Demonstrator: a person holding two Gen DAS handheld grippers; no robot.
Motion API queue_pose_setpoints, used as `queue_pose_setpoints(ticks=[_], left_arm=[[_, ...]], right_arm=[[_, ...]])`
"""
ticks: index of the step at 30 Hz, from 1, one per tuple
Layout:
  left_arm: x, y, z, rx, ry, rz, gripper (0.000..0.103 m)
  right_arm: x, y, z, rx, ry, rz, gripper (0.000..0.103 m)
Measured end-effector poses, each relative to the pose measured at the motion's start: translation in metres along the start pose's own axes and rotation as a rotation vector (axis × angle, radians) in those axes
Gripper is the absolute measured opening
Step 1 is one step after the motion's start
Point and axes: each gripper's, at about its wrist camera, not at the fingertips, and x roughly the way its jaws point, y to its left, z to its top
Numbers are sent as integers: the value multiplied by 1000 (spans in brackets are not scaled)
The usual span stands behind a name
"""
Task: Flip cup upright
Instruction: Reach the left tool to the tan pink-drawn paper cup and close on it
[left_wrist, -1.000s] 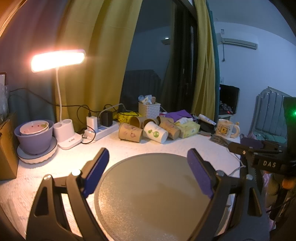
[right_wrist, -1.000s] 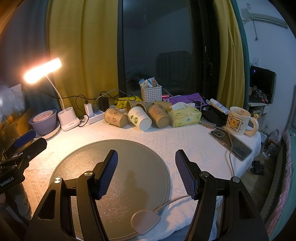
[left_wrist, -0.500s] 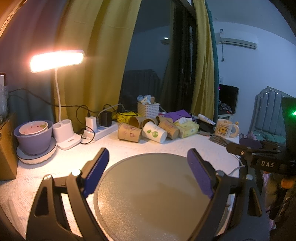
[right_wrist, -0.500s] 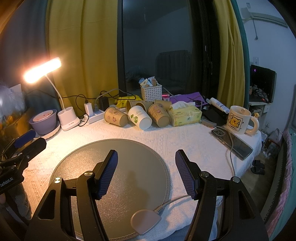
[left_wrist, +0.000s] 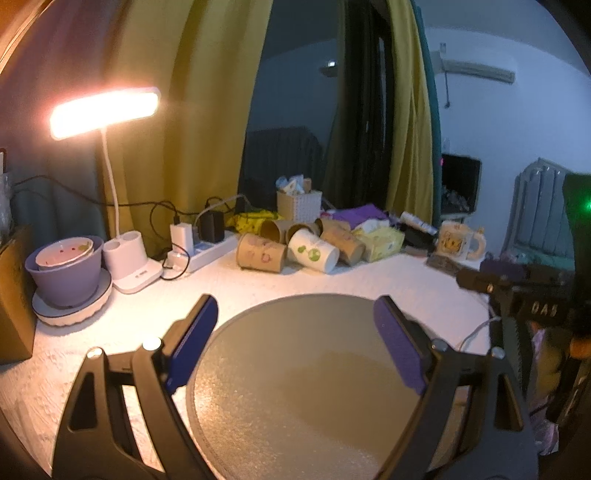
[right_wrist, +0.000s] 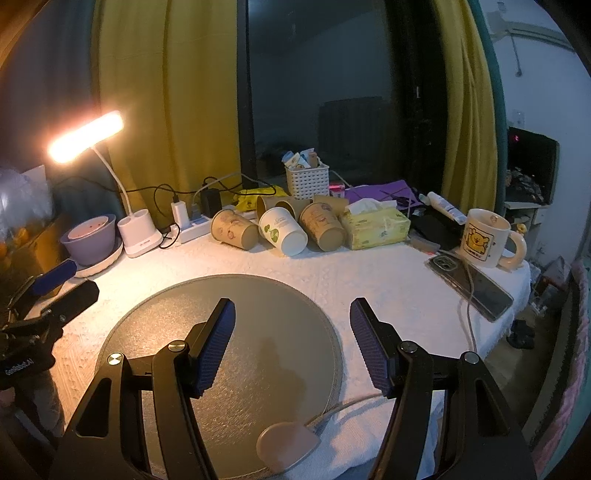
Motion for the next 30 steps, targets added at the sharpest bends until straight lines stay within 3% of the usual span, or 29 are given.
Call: queue_pose_setpoints(ticks=[12,16,30], left_arm=[[90,-21,33,-9,235,15,87],[132,-36,47,-42,312,-18,87],[265,-83,100,-79,391,-81,87]], right_arm=[[75,-68,30,-1,63,29,68],[99,-96,44,21,76,46,68],[178,-151,96,14,134,79,68]])
